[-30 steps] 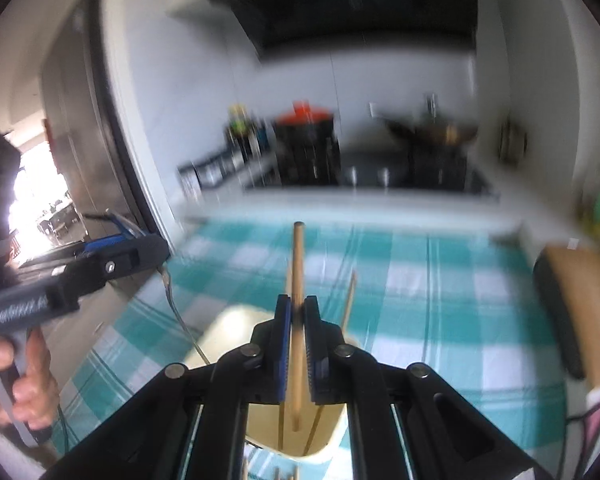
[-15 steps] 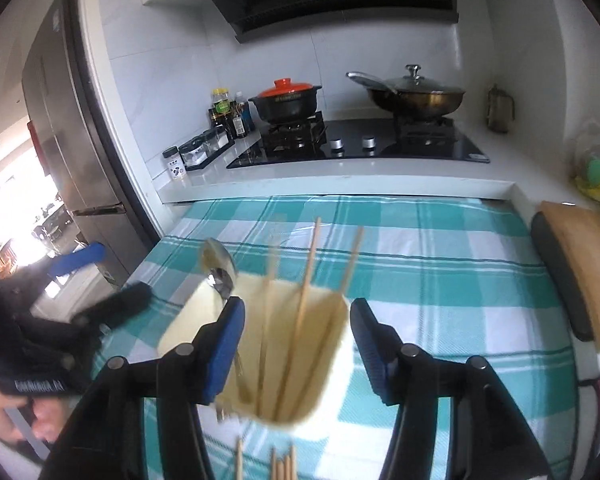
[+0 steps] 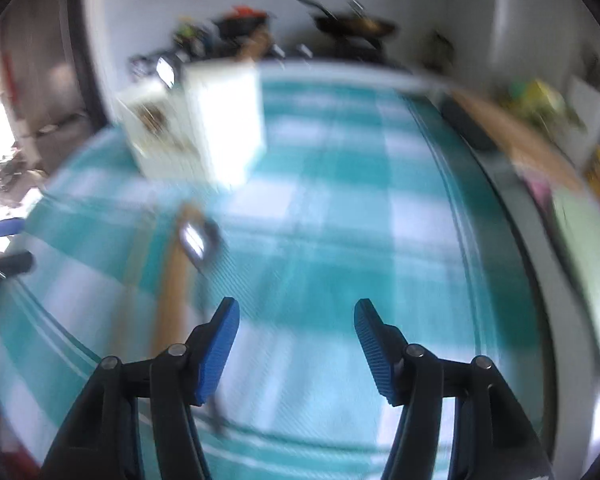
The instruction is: Organize utensils
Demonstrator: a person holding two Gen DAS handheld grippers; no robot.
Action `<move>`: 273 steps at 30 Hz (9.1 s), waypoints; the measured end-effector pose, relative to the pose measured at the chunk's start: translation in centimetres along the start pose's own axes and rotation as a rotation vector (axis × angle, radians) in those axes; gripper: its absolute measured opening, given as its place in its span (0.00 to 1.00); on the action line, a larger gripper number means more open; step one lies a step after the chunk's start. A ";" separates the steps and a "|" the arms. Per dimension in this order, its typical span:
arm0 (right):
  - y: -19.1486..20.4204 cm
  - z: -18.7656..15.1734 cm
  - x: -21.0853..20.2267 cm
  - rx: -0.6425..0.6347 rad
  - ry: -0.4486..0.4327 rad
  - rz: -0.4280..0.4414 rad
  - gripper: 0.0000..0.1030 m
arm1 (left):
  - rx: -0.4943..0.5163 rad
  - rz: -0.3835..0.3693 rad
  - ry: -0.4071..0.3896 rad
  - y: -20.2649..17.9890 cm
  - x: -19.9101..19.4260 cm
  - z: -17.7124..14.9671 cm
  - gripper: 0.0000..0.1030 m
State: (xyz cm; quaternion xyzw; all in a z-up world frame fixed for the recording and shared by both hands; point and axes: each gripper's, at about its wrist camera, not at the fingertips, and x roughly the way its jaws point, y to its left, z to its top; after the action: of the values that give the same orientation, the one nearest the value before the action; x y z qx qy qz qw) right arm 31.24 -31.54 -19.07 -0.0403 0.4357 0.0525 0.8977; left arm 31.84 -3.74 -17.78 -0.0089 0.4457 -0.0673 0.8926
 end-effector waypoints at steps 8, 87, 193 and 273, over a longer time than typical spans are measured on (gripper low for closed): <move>-2.1 -0.5 2.3 0.075 0.000 -0.049 0.60 | -0.043 0.074 0.014 -1.0 5.6 0.3 1.00; -1.2 -0.9 2.9 0.059 0.022 -0.031 0.84 | -0.021 0.092 0.018 -1.4 5.9 0.5 1.00; 2.9 5.5 -13.6 -0.033 -0.385 0.297 0.35 | 0.103 -0.424 -0.400 1.4 -14.3 4.7 0.04; -2.1 -1.8 1.9 0.077 0.003 -0.042 0.67 | -0.138 -0.074 0.049 -5.5 4.2 0.3 1.00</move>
State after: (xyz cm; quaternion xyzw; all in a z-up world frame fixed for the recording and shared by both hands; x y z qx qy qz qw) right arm 31.27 -33.71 -21.57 -0.0146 0.4377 0.0169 0.8989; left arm 33.93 -9.70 -20.52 -0.0852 0.4702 -0.0693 0.8757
